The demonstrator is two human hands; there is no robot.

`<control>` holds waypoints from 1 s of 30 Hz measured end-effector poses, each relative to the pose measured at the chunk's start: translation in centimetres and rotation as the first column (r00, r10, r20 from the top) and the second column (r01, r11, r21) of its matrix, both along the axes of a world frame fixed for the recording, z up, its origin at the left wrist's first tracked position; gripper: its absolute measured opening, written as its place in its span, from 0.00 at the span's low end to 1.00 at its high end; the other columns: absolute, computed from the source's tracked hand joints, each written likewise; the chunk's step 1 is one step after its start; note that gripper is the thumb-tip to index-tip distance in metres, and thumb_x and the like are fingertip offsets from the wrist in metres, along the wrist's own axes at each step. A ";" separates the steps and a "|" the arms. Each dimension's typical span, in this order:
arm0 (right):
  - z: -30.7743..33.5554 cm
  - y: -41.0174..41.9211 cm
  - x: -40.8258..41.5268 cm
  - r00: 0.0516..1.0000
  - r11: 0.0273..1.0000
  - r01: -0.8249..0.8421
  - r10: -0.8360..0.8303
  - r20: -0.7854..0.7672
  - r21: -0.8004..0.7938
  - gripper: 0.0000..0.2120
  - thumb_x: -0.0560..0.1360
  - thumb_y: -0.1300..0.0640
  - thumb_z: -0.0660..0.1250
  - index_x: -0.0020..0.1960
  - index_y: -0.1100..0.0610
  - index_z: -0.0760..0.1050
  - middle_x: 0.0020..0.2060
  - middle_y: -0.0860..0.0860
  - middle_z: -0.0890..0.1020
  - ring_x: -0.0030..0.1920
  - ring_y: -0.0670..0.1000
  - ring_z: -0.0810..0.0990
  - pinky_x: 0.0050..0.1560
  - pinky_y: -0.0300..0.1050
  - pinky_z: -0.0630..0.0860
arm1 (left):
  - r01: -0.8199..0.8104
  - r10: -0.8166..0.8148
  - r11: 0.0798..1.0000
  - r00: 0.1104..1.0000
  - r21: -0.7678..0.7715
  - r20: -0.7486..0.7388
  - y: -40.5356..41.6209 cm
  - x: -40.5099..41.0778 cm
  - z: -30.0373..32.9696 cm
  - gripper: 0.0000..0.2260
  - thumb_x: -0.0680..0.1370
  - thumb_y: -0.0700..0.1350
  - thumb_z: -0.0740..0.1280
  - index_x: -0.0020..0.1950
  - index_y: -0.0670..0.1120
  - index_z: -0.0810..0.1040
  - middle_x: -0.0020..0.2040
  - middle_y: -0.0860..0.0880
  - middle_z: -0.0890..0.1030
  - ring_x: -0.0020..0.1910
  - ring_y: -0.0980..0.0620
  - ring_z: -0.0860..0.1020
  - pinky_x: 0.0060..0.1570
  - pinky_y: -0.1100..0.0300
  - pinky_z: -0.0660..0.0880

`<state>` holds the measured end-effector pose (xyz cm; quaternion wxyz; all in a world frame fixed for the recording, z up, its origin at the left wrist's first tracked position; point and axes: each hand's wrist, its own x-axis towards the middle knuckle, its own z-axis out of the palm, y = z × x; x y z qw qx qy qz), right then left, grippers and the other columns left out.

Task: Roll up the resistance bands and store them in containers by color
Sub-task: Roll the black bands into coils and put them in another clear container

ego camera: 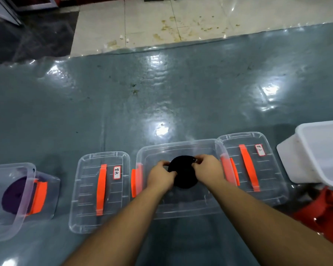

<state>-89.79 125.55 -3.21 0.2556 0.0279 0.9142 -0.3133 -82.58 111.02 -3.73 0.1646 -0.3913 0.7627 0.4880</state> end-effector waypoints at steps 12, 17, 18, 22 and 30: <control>-2.4 -0.3 -0.1 0.999 0.998 0.053 -0.054 0.010 0.030 0.14 0.76 0.58 0.72 0.60 0.52 0.85 0.51 0.52 0.89 0.55 0.55 0.85 0.58 0.42 0.77 | 0.014 -0.015 0.995 1.000 -0.103 -0.017 -0.3 -0.5 -2.4 0.12 0.79 0.44 0.72 0.62 0.48 0.81 0.53 0.45 0.86 0.50 0.46 0.84 0.49 0.57 0.80; -2.9 -0.3 0.0 0.995 0.995 0.101 -0.101 0.014 0.020 0.15 0.77 0.58 0.72 0.63 0.53 0.84 0.54 0.51 0.88 0.56 0.53 0.85 0.59 0.42 0.77 | -0.030 0.040 0.993 0.996 -0.118 0.079 -0.2 -0.7 -2.8 0.15 0.78 0.49 0.74 0.61 0.43 0.78 0.55 0.44 0.84 0.53 0.43 0.83 0.50 0.56 0.76; -3.0 -0.4 -0.1 0.995 0.994 0.102 -0.102 0.015 0.026 0.15 0.77 0.58 0.72 0.63 0.53 0.83 0.54 0.52 0.88 0.57 0.54 0.85 0.60 0.43 0.77 | -0.025 0.039 0.991 0.994 -0.133 0.105 -0.2 -0.8 -2.8 0.16 0.78 0.50 0.74 0.59 0.43 0.77 0.54 0.44 0.84 0.53 0.41 0.83 0.48 0.55 0.75; -2.8 -0.4 -0.1 0.997 0.994 0.059 -0.062 0.035 0.097 0.13 0.78 0.55 0.71 0.61 0.56 0.83 0.54 0.55 0.87 0.58 0.57 0.84 0.58 0.46 0.78 | 0.047 -0.023 0.985 0.990 -0.165 0.142 -0.2 -0.9 -2.7 0.11 0.79 0.52 0.72 0.49 0.45 0.77 0.46 0.46 0.82 0.50 0.40 0.83 0.43 0.57 0.71; -0.1 -0.5 1.0 0.991 0.971 -0.121 0.105 0.087 0.208 0.08 0.78 0.57 0.67 0.52 0.60 0.80 0.52 0.61 0.85 0.56 0.63 0.83 0.51 0.48 0.77 | -0.045 0.034 0.996 0.989 0.072 0.146 -0.5 -1.0 -2.0 0.08 0.78 0.40 0.69 0.49 0.35 0.84 0.46 0.35 0.86 0.48 0.36 0.86 0.53 0.42 0.83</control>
